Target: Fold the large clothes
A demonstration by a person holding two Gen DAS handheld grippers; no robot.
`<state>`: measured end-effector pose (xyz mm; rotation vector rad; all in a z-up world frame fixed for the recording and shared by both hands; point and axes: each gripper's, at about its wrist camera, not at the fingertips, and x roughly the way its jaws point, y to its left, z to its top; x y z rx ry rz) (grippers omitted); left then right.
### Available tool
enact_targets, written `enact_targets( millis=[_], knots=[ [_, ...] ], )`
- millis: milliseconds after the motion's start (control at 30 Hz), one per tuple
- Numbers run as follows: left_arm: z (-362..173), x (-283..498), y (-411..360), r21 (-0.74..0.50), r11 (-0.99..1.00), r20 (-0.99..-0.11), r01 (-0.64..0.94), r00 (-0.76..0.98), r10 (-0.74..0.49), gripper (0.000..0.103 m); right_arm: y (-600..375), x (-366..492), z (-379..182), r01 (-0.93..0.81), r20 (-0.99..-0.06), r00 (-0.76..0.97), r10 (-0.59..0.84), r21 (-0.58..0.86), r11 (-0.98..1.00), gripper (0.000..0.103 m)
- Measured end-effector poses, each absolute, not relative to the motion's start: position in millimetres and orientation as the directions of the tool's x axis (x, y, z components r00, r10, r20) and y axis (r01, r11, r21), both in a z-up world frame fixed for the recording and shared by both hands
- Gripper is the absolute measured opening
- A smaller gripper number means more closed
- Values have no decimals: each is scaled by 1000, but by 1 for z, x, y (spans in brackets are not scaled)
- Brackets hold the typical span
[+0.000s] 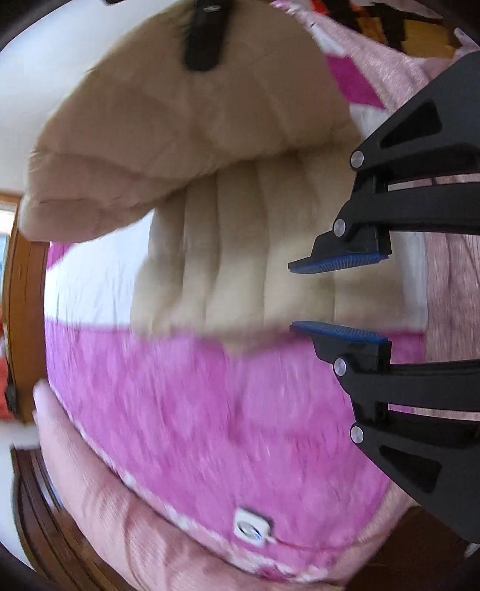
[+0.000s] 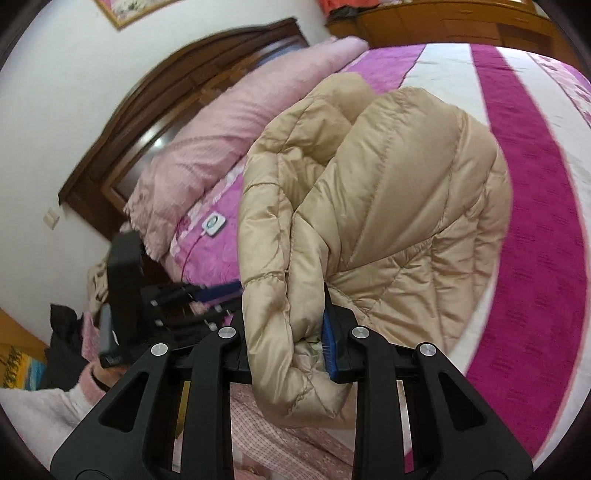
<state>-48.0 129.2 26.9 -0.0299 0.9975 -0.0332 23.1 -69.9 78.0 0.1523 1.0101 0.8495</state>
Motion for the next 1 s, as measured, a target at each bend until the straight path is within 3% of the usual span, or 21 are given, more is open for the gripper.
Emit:
enact_targets(
  millis=[233, 367, 467, 567, 733, 867, 1000],
  knots=[
    [19, -55, 168, -50, 995, -850, -85, 526, 2, 26, -4, 30, 25, -568, -751, 139, 645, 473, 673, 34],
    [20, -60, 179, -50, 993, -852, -107, 523, 14, 27, 13, 32, 6, -558, -741, 92, 665, 515, 651, 47],
    [27, -60, 187, -74, 992, -848, -104, 529, -8, 27, 12, 26, 14, -552, -722, 95, 685, 534, 640, 59],
    [39, -58, 189, -131, 988, -834, -86, 549, -63, 30, -3, 8, 37, -572, -705, 146, 694, 513, 640, 62],
    [57, -45, 178, -236, 972, -795, -18, 579, -182, 48, -41, -12, 68, -578, -668, 246, 702, 480, 660, 65],
    [68, -34, 157, -273, 961, -766, 33, 596, -239, 77, -83, -12, 70, -527, -668, 336, 664, 451, 721, 65],
    [72, -19, 127, -243, 963, -767, 118, 585, -265, 88, -118, 4, 53, -417, -702, 410, 582, 423, 804, 65]
  ],
)
